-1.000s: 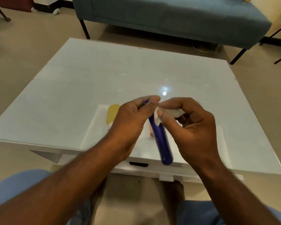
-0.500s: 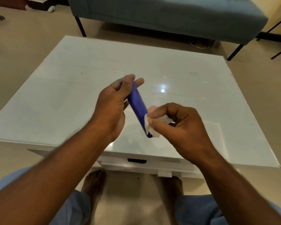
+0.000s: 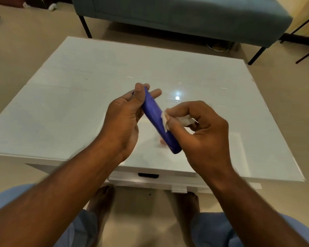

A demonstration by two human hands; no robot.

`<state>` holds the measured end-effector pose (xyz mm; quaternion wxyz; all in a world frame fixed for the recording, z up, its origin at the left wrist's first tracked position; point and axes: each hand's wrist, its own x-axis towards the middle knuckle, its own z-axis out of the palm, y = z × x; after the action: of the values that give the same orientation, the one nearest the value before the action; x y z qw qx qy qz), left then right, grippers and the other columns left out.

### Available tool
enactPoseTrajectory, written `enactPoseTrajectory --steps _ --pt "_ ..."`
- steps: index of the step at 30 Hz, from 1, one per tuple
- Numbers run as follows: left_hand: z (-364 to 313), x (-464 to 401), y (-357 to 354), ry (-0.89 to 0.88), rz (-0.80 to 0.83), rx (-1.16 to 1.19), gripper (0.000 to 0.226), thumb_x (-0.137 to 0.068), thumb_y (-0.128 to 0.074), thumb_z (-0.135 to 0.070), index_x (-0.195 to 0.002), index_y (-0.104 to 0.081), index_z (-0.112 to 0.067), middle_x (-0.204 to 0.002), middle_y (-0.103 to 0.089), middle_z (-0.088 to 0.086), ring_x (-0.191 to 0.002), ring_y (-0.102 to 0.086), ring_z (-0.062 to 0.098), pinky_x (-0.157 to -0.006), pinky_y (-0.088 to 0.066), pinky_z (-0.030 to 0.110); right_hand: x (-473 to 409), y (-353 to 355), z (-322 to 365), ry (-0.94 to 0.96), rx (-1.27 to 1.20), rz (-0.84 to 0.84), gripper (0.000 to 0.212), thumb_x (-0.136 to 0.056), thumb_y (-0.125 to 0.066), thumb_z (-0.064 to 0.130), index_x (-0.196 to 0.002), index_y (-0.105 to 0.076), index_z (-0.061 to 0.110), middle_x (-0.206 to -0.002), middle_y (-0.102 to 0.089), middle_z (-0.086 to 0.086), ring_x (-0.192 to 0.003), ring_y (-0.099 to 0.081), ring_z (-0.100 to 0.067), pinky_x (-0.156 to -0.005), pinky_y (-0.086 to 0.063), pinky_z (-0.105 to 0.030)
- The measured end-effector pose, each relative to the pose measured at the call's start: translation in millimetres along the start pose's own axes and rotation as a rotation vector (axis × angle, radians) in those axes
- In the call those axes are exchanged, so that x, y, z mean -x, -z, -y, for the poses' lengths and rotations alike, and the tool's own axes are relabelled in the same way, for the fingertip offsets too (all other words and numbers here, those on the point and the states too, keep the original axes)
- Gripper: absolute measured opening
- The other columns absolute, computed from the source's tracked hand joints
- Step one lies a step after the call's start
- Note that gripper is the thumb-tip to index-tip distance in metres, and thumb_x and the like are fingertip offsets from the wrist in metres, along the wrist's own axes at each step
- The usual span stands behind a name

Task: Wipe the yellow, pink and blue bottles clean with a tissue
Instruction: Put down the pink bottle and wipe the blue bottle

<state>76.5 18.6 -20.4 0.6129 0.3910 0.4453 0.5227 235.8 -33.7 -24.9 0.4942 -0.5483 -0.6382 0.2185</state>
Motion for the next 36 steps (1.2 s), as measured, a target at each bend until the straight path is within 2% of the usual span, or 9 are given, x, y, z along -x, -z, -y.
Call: enactPoseTrajectory --steps 6,10,15,18,21,24,29,33,36 --pt "-14 -4 5 0.142 -0.073 0.412 0.039 -0.105 -0.041 -0.040 -0.134 -0.051 -0.015 -0.120 -0.074 0.011 -0.104 -0.074 0.028 -0.097 -0.056 0.046 -9 9 -2 -0.230 -0.213 0.059 0.007 -0.090 -0.078 0.027 -0.097 -0.076 0.026 -0.088 -0.077 0.010 -0.089 -0.074 -0.013 -0.081 -0.062 -0.026" --pt "-9 5 -3 0.240 0.026 0.236 0.046 -0.104 -0.040 -0.043 -0.137 -0.052 -0.014 -0.116 -0.076 0.009 -0.103 -0.074 0.026 -0.092 -0.059 0.044 -7 6 4 -0.135 -0.344 0.106 0.014 -0.088 -0.076 0.028 -0.101 -0.071 0.026 -0.093 -0.077 0.012 -0.094 -0.075 -0.015 -0.079 -0.060 -0.023" --pt "-10 6 -5 0.185 0.062 0.105 0.041 -0.101 -0.045 -0.046 -0.122 -0.062 -0.015 -0.100 -0.076 0.001 -0.092 -0.074 0.020 -0.082 -0.061 0.035 -8 6 2 -0.210 -0.430 0.068 0.019 -0.087 -0.077 0.025 -0.104 -0.070 0.028 -0.101 -0.078 0.012 -0.101 -0.076 -0.020 -0.085 -0.063 -0.035" --pt "-15 8 -4 0.244 0.145 0.047 0.037 -0.103 -0.042 -0.041 -0.111 -0.062 -0.010 -0.086 -0.070 0.004 -0.066 -0.071 0.016 -0.061 -0.059 0.024 -8 7 4 -0.263 -0.466 0.051 0.020 -0.087 -0.074 0.031 -0.107 -0.072 0.029 -0.108 -0.078 0.000 -0.105 -0.074 -0.030 -0.091 -0.063 -0.047" --pt "-13 16 -7 0.243 0.116 -0.040 0.034 -0.103 -0.046 -0.035 -0.082 -0.060 -0.013 -0.054 -0.065 -0.003 -0.046 -0.063 0.010 -0.047 -0.054 0.019 -8 8 7 -0.277 -0.483 0.084 0.020 -0.083 -0.069 0.031 -0.102 -0.073 0.030 -0.101 -0.079 0.006 -0.099 -0.076 -0.025 -0.081 -0.064 -0.035" --pt "-8 15 -9 0.180 0.081 -0.086 0.034 -0.102 -0.049 -0.036 -0.079 -0.061 -0.015 -0.061 -0.065 0.000 -0.062 -0.061 0.018 -0.058 -0.053 0.026 -9 12 8 -0.258 -0.474 0.135 0.014 -0.084 -0.073 0.025 -0.098 -0.073 0.028 -0.090 -0.078 0.010 -0.088 -0.076 -0.018 -0.070 -0.060 -0.021" --pt "-13 10 -1 0.164 0.119 -0.037 0.029 -0.099 -0.051 -0.044 -0.099 -0.069 -0.021 -0.084 -0.075 -0.005 -0.071 -0.071 0.013 -0.063 -0.058 0.026 -10 20 9 -0.244 -0.641 0.297 0.009 -0.085 -0.079 0.016 -0.094 -0.080 0.017 -0.093 -0.077 -0.005 -0.086 -0.071 -0.023 -0.075 -0.061 -0.033" --pt "-3 17 -10 0.185 0.140 -0.113 0.029 -0.098 -0.052 -0.047 -0.097 -0.066 -0.021 -0.073 -0.074 -0.004 -0.064 -0.072 0.012 -0.059 -0.059 0.024 -6 6 3 -0.268 -0.483 0.123 0.017 -0.085 -0.075 0.029 -0.100 -0.077 0.021 -0.098 -0.079 -0.001 -0.094 -0.075 -0.022 -0.084 -0.062 -0.039" --pt "-3 14 -9 0.224 0.039 -0.023 0.028 -0.097 -0.055 -0.046 -0.100 -0.066 -0.020 -0.080 -0.075 -0.005 -0.070 -0.073 0.014 -0.065 -0.059 0.028 -10 14 4 -0.257 -0.566 0.272 0.012 -0.083 -0.084 0.020 -0.093 -0.079 0.025 -0.096 -0.078 0.000 -0.092 -0.074 -0.020 -0.082 -0.060 -0.035"
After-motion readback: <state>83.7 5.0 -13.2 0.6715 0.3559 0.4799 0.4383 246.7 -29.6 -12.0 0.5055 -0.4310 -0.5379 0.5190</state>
